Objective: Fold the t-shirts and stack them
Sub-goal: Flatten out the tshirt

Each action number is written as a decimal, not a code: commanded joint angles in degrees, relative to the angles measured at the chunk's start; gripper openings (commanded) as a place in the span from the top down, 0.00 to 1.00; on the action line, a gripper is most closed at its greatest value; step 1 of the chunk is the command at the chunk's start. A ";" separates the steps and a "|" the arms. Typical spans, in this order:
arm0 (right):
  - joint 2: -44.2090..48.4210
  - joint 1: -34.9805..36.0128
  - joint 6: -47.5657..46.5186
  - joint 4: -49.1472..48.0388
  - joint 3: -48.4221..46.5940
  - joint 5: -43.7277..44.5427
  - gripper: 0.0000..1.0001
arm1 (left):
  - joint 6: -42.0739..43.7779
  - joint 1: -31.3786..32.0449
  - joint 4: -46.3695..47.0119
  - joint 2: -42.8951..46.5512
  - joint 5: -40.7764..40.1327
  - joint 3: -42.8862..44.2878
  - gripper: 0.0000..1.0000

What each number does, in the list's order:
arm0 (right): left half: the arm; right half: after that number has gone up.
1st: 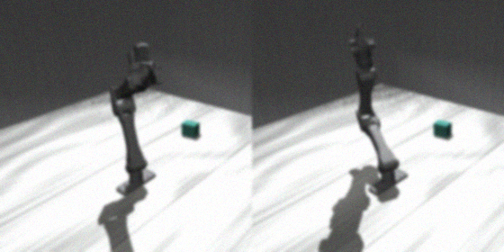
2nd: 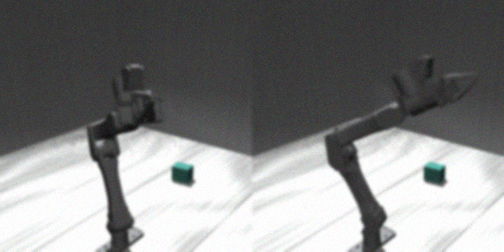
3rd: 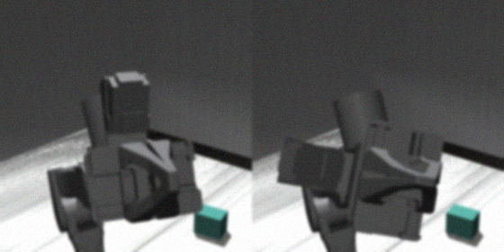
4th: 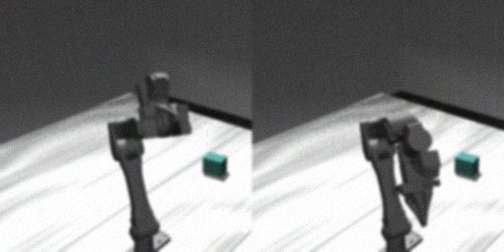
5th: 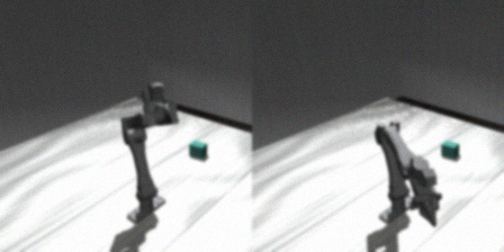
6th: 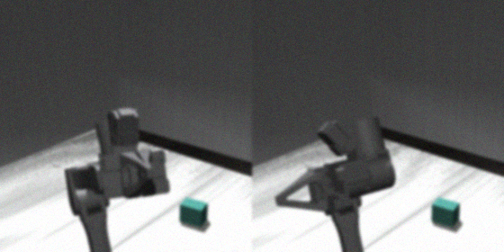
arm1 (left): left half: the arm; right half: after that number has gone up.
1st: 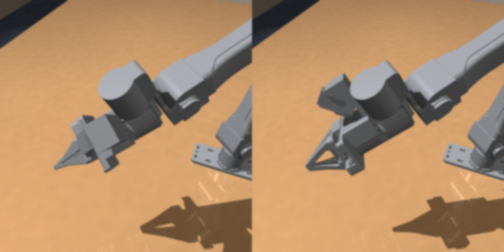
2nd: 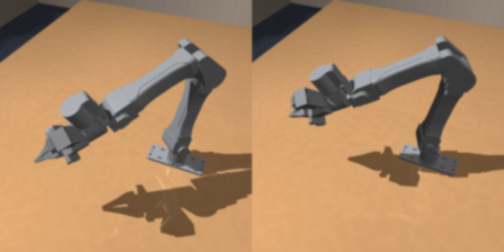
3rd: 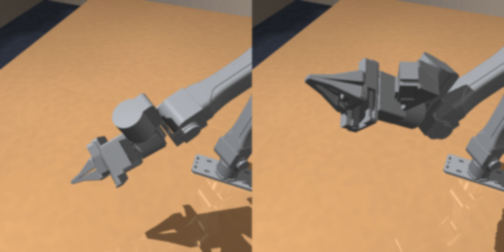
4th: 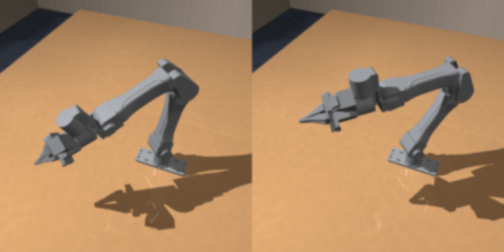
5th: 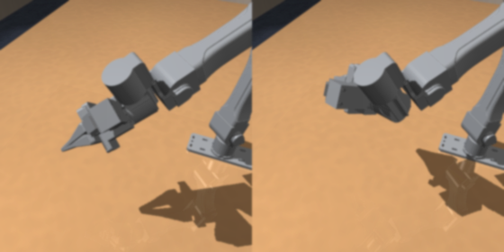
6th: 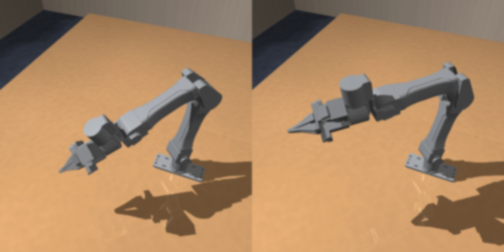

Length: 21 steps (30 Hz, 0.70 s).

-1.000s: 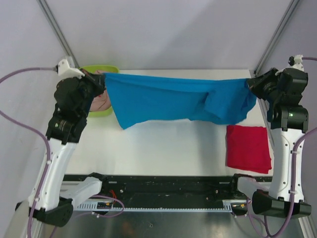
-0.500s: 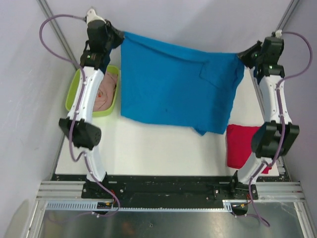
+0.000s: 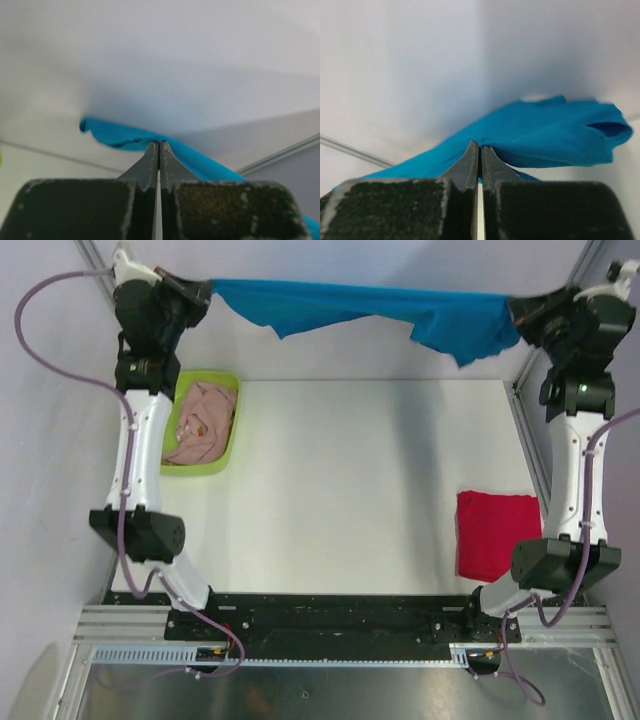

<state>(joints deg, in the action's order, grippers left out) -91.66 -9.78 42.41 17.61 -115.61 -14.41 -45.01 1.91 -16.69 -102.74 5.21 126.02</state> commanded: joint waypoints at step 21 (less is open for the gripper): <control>-12.75 6.83 -13.06 17.55 36.08 17.15 0.35 | 4.53 -0.26 2.43 4.01 -6.71 -61.51 1.00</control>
<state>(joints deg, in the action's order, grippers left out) -109.78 -3.05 32.10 31.79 -78.87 -5.96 -42.83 1.85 -17.19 -99.83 0.56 64.36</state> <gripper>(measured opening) 0.604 0.006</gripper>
